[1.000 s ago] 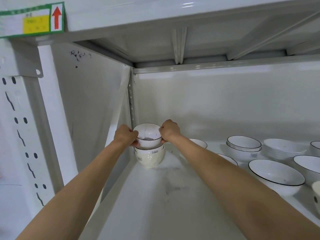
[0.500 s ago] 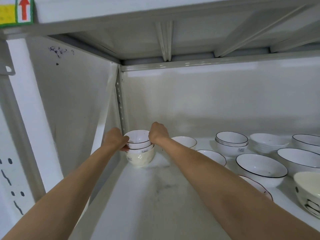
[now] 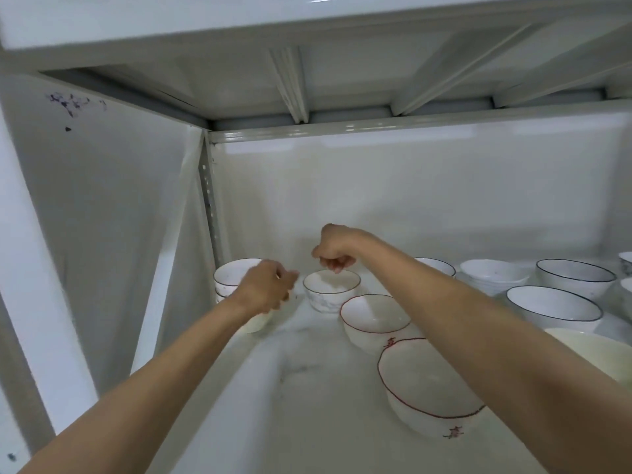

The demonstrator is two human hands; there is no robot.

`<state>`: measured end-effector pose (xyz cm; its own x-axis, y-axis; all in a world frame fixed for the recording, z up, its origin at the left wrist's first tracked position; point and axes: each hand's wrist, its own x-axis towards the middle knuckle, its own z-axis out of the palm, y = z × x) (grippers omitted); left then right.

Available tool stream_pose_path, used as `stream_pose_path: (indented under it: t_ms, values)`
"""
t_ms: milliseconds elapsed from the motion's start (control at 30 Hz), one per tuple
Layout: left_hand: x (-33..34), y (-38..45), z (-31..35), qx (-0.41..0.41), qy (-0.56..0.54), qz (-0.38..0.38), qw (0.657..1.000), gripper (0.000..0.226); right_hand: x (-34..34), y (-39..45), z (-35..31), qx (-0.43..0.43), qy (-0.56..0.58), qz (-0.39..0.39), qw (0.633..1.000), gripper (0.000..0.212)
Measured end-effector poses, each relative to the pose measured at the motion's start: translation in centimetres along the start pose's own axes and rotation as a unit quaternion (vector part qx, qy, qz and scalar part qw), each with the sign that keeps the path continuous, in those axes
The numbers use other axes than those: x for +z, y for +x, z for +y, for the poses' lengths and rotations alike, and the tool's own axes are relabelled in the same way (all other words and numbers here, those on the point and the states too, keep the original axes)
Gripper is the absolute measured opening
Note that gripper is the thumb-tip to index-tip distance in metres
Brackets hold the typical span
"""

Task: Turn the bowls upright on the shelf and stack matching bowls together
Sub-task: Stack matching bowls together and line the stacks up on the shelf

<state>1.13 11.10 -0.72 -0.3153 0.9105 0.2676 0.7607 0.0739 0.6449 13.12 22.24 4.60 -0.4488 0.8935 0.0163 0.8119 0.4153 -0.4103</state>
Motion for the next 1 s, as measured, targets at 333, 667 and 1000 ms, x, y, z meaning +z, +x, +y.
stream_pose_path:
  t_ms: [333, 667, 1000]
  values:
    - [6.4, -2.7, 3.3, -0.127, -0.083, -0.317, 0.936, 0.057, -1.0, -2.9, 10.3, 0.060, -0.087, -0.148, 0.983, 0.032]
    - [7.7, -2.4, 3.8, -0.117, -0.143, -0.255, 0.949, 0.033, 0.6, -3.7, 13.4, 0.044, 0.109, -0.200, 0.973, 0.032]
    - [3.9, 1.9, 5.7, -0.099, -0.207, -0.063, 0.971, 0.031, -1.4, -1.0, 10.3, 0.003, 0.229, 0.023, 0.973, 0.022]
